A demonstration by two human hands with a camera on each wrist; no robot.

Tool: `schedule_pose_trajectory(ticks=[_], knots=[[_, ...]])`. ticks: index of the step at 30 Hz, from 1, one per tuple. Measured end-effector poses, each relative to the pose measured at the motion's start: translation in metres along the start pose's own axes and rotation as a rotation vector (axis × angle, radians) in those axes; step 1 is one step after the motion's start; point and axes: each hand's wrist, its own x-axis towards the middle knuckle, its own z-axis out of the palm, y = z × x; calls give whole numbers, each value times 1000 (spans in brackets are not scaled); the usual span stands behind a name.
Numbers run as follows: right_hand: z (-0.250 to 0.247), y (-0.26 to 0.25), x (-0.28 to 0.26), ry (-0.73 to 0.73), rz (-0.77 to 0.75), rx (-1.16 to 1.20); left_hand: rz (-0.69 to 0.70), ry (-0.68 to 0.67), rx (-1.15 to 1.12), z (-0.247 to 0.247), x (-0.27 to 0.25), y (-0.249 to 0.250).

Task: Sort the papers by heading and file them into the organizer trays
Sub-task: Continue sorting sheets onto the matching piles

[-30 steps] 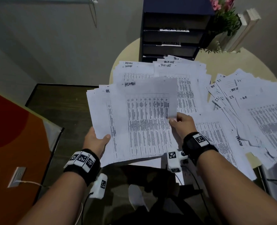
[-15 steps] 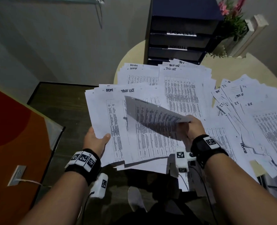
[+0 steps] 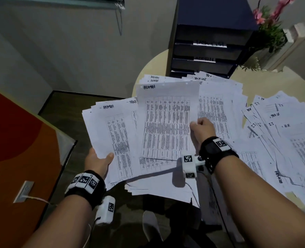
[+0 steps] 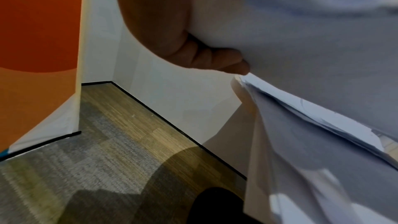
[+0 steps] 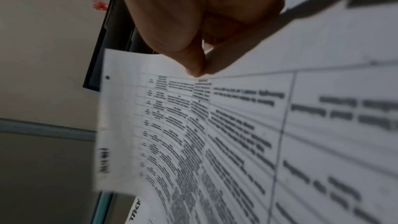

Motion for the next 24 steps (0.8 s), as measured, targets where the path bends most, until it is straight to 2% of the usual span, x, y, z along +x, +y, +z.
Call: schedule_pose_trajectory(ticks=[2,6,10,12,16,20,22,24], knots=[[15,-4,2,-35,-14,-15,-10,-20,-34,-4,2,-4],[41,-6,-2,-67,-130,-204,-16,-77,-75,-8,1,-4],[59,1,-7,-123,-170,-247,45,-96,-81,-8,1,0],[62,-2,-9,-82,-214,-209,61,-75,-51,-12,6,0],[48,-18,4,133,-247,-229,53,27,-70,-27,17,-5],[41,-28,19,139,-261,-216,13,115,-140,-51,31,-15],[45,-27,22,157,-350,-363,-2,145,-167,-62,36,-18],[51,-20,19,166,-448,-715,-5,164,-192,-69,38,-19]])
